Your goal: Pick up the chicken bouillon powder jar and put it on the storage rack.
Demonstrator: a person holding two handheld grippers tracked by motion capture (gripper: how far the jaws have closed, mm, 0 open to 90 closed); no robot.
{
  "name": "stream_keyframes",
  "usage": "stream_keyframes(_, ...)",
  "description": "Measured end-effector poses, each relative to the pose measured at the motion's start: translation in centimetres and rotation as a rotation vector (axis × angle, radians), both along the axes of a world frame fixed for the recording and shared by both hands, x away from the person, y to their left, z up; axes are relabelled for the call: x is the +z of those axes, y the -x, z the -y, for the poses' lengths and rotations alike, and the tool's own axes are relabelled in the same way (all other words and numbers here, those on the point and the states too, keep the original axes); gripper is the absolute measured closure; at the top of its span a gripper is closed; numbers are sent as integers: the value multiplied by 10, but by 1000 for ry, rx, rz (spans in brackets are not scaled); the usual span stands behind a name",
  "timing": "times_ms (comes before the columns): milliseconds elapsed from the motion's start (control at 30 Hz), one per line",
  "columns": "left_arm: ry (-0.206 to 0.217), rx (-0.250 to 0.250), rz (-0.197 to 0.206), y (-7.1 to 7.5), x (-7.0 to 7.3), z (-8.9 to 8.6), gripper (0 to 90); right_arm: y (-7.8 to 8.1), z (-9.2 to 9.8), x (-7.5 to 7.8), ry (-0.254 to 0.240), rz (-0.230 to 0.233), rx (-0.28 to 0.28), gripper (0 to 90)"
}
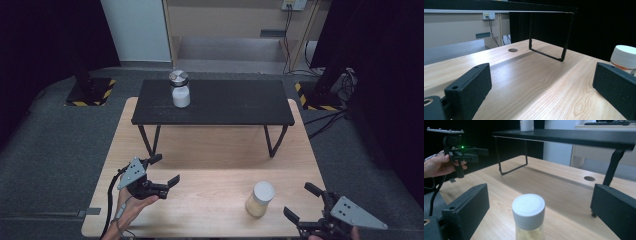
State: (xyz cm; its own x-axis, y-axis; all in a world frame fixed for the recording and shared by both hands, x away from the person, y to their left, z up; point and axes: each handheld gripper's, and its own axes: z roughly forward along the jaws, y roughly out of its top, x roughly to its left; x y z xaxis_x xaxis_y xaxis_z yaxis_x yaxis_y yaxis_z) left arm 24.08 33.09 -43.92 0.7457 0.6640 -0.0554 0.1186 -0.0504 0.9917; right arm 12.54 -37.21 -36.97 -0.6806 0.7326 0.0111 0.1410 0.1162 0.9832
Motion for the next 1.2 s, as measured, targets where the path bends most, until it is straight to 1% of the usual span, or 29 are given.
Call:
stream_keyframes(67, 0, 3, -4, -1, -1, 0, 9, 0, 3, 13, 11, -5, 2, 21)
stream_keyframes(100, 2, 5, -7, -1, -1, -1, 9, -1, 4, 22, 18, -8, 2, 21)
stream_keyframes(200, 27, 8, -17, -2, -3, -3, 9, -2, 5, 43, 56, -12, -2, 21)
stream_keyframes(300, 28, 12, -18, -2, -3, -5, 10, -5, 3, 63, 100, -15, 7, 22)
stream_keyframes(400, 38, 14, -23, -3, -4, -6, 11, -12, 0, 79, 131, -33, 29, 31)
stream_keyframes(433, 40, 13, -24, -3, -4, -6, 12, -14, -2, 83, 143, -37, 31, 31)
stream_keyframes(533, 37, 13, -21, -2, -3, -6, 12, -24, -7, 91, 180, -67, 45, 34)
stream_keyframes(633, 36, 12, -20, -2, -3, -6, 13, -34, -12, 91, 191, -103, 65, 39)
stream_keyframes(700, 35, 12, -21, -3, -3, -6, 13, -38, -17, 90, 215, -113, 69, 45)
stream_keyframes(767, 32, 13, -20, -3, -3, -6, 13, -44, -20, 86, 222, -136, 79, 47)
stream_keyframes(833, 31, 13, -19, -3, -3, -6, 13, -48, -25, 82, 234, -148, 76, 54)
stream_keyframes(1000, 31, 14, -19, -2, -3, -6, 13, -61, -32, 71, 245, -193, 95, 53)
stream_keyframes(1133, 27, 9, -19, -3, -3, -6, 13, -68, -39, 64, 261, -213, 106, 54)
stream_keyframes(1200, 26, 9, -19, -3, -3, -6, 13, -71, -41, 60, 261, -225, 112, 54)
